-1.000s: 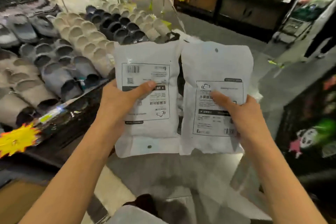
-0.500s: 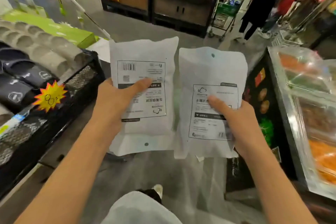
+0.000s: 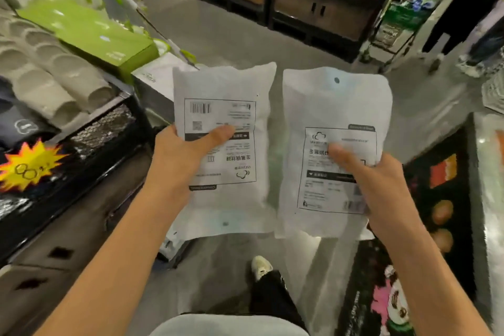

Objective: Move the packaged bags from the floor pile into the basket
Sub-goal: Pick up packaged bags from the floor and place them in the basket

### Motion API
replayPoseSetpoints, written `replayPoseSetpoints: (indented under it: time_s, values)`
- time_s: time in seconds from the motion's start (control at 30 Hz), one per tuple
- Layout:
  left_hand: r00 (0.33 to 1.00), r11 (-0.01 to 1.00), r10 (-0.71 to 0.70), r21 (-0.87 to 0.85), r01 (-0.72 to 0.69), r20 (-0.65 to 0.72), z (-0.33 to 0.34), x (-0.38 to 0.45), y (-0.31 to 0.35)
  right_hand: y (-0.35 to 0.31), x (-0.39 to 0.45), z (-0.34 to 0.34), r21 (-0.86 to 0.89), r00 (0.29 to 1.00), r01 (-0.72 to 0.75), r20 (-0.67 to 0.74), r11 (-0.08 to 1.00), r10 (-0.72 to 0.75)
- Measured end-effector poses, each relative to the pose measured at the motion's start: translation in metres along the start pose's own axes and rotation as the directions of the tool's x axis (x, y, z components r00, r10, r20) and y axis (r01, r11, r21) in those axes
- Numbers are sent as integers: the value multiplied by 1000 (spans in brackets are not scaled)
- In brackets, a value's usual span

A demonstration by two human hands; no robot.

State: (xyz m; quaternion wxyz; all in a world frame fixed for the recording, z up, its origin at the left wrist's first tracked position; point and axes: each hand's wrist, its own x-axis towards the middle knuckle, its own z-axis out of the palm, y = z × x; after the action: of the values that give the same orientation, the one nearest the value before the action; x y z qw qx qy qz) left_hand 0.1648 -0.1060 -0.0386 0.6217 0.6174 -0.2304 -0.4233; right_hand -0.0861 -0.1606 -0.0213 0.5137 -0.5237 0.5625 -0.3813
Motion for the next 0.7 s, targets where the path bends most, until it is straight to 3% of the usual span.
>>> replayPoseSetpoints:
  time_s: [0.2, 0.33, 0.43, 0.53, 0.7]
  values:
    - [926, 998, -25, -56, 4, -376, -12, 30, -14, -2, 129, 56, -125, 938, 6, 344, 992, 37]
    - [812, 992, -95, -124, 28, -576, -44, 24, -31, 6, 166, 123, -200, 819, 23, 566, 980, 96]
    - [690, 979, -173, -199, 42, -703, -78, 14, -50, 16, 175, 181, -226, 722, 60, 682, 972, 114]
    - [587, 967, -228, -250, 44, -777, -114, 6, -74, 34, 172, 239, -282, 628, 76, 759, 956, 173]
    - [539, 950, -295, -301, 79, -789, -174, 14, -126, 85, 165, 320, -326, 535, 91, 813, 941, 230]
